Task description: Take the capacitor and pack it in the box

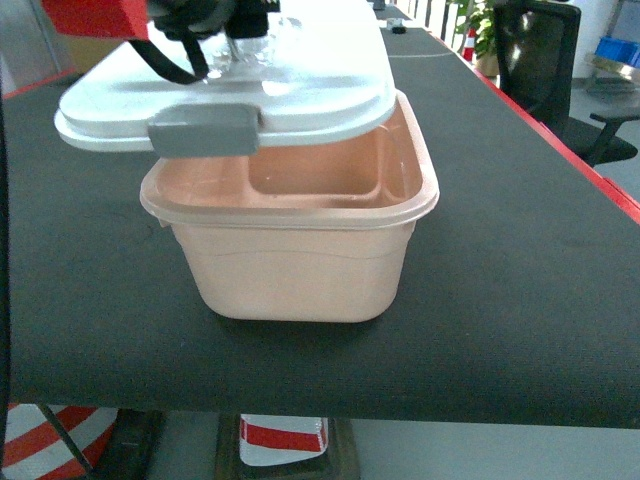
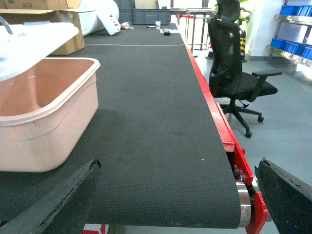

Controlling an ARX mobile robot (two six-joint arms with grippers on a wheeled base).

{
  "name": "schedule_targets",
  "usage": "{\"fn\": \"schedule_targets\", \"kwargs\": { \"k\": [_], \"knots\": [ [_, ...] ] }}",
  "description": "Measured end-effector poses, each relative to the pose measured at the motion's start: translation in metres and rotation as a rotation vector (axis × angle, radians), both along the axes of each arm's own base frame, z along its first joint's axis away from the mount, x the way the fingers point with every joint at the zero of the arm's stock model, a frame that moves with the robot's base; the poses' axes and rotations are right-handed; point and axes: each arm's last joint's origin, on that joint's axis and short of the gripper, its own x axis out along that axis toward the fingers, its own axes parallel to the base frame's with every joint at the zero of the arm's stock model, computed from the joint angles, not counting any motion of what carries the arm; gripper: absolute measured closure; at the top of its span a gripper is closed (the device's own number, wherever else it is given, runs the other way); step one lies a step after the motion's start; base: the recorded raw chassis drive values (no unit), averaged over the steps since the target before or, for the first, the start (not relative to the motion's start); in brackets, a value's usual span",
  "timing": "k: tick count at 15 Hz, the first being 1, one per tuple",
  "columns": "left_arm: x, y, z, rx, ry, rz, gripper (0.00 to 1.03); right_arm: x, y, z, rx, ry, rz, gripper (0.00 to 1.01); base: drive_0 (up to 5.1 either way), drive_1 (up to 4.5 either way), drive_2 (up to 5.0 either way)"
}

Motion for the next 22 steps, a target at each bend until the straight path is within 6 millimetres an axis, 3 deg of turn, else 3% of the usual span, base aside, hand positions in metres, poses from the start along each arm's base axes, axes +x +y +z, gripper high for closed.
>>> {"fn": "schedule_targets", "kwargs": {
  "k": [2,5,8,18,19,20,21,22],
  "knots": [
    [0.001,-0.020,-0.008,0.015,0.023,-0.012,1.01,0.000,0.000,0.000,0.000,0.000,0.000,0.03,0.0,0.00,0.0],
    [0.003,-0.036,-0.009,0.021,0.023,-0.024,1.01,0.000,0.000,0.000,0.000,0.000,0.000,0.03,0.0,0.00,0.0],
    [0.006,-0.047,-0.027,0.053,0.077,-0.023,1.01,0.000,0.000,0.000,0.000,0.000,0.000,0.03,0.0,0.00,0.0],
    [0.009,-0.051,-0.042,0.071,0.114,-0.016,1.01,0.000,0.000,0.000,0.000,0.000,0.000,0.03,0.0,0.00,0.0],
    [0.011,-0.052,-0.042,0.041,0.089,-0.029,0.87,0.000,0.000,0.000,0.000,0.000,0.000,0.03,0.0,0.00,0.0],
    [0.011,-0.050,-0.037,-0.004,0.028,-0.066,0.52,0.000,0.000,0.000,0.000,0.000,0.000,0.03,0.0,0.00,0.0],
    [-0.014,-0.034,-0.001,-0.090,-0.149,-0.146,0.14,0.000,0.000,0.000,0.000,0.000,0.000,0.03,0.0,0.00,0.0],
    [-0.044,-0.008,0.039,-0.111,-0.338,-0.178,0.04,0.000,0.000,0.000,0.000,0.000,0.000,0.03,0.0,0.00,0.0]
  ]
}}
